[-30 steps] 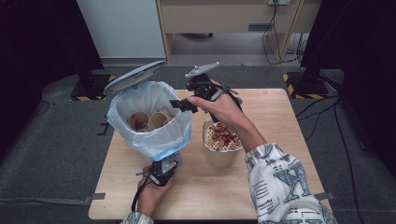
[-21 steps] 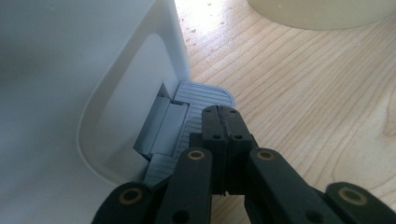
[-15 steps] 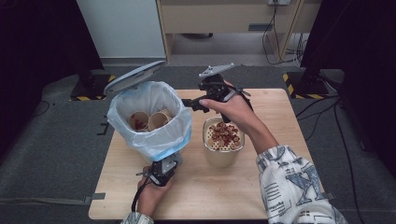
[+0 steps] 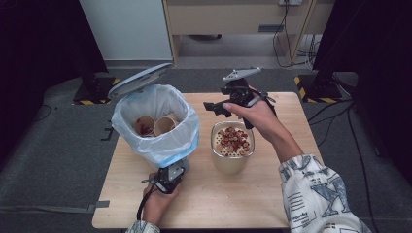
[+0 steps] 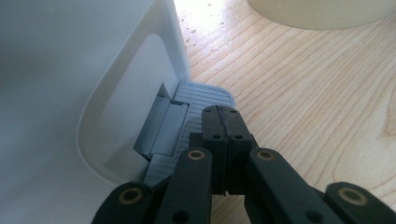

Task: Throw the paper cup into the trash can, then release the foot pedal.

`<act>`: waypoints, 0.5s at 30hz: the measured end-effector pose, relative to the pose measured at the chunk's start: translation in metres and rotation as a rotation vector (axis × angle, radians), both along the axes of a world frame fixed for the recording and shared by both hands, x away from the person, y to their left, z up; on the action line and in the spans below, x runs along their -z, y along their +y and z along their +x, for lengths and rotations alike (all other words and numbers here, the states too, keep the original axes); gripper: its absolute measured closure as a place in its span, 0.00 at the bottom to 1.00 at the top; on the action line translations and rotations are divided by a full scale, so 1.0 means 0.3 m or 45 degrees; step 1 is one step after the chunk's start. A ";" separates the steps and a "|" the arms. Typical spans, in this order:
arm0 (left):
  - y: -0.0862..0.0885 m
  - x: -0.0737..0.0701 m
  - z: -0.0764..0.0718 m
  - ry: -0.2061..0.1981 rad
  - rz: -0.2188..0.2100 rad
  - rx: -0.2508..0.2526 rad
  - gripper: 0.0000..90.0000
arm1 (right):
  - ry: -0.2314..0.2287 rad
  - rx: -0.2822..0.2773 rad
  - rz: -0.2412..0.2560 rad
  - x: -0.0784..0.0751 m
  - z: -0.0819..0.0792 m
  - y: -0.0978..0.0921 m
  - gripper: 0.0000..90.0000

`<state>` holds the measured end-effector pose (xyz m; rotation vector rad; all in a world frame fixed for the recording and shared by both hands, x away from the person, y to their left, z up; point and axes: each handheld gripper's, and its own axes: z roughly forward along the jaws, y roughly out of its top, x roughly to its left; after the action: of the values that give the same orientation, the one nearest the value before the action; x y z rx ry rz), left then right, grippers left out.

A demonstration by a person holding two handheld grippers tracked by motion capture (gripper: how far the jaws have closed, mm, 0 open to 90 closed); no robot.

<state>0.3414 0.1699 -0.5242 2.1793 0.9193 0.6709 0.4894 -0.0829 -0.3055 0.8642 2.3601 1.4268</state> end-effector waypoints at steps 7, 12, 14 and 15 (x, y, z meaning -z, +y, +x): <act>-0.002 0.001 -0.002 -0.008 0.002 -0.002 0.99 | 0.005 0.028 0.002 0.007 0.001 -0.045 0.11; 0.000 0.000 0.000 -0.001 0.000 0.000 0.99 | 0.000 0.061 -0.003 0.009 -0.006 -0.105 0.11; 0.001 0.000 0.000 0.001 -0.002 -0.001 0.99 | -0.001 0.073 -0.007 0.010 -0.007 -0.120 0.11; 0.000 -0.001 -0.001 0.001 -0.001 -0.001 0.98 | 0.005 0.103 -0.010 0.014 -0.006 -0.151 0.11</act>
<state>0.3411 0.1699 -0.5240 2.1788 0.9211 0.6699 0.4875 -0.1282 -0.3098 0.9496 2.3044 1.3845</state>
